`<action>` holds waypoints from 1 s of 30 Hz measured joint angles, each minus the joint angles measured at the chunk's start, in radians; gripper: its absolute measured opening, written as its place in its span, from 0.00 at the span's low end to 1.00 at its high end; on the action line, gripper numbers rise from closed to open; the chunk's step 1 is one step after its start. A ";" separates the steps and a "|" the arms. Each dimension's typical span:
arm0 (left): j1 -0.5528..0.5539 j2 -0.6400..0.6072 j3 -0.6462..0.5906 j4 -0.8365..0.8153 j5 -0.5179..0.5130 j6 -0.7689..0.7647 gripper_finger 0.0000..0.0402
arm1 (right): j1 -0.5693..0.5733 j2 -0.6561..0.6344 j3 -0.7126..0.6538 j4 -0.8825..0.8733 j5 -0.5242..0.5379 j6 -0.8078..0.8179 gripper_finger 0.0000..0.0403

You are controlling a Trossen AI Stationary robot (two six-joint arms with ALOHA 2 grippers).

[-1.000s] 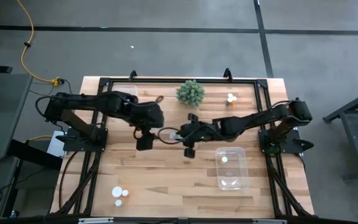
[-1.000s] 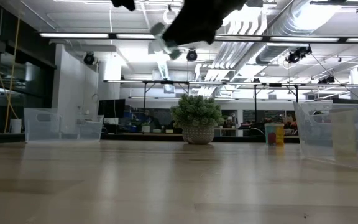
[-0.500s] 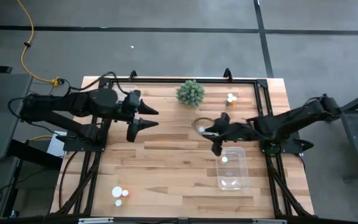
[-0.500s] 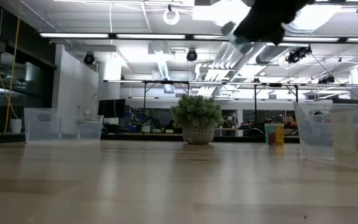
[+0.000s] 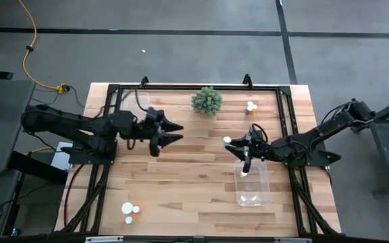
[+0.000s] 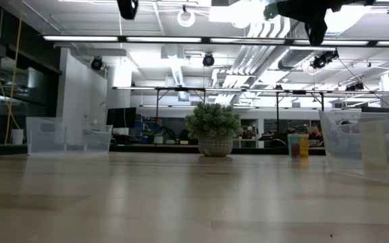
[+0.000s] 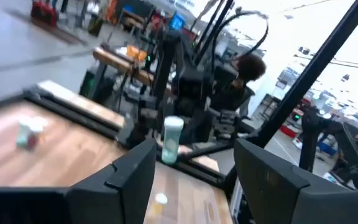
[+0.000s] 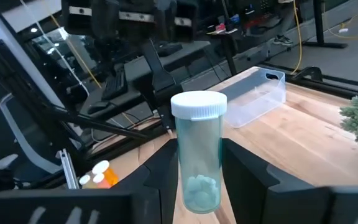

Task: Pick and place medicine bottles into bin by pill shape (circle, oval)
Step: Put the left light blue tablet bottle into the right transparent bin

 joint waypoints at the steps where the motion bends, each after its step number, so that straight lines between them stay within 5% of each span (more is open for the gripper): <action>1: 0.000 0.018 0.000 0.001 0.012 -0.012 0.51 | 0.000 0.000 0.002 0.000 0.000 -0.008 0.26; 13: -0.044 0.256 0.001 0.232 0.070 -0.071 0.51 | 0.006 -0.006 0.009 0.001 -0.066 0.006 0.26; 19: -0.069 0.278 0.001 0.236 0.102 -0.110 0.51 | 0.089 -0.056 0.010 -0.041 -0.108 0.077 0.26; 30: -0.072 0.278 0.001 0.250 0.116 -0.110 0.51 | 0.334 -0.092 0.010 -0.112 0.075 0.232 0.26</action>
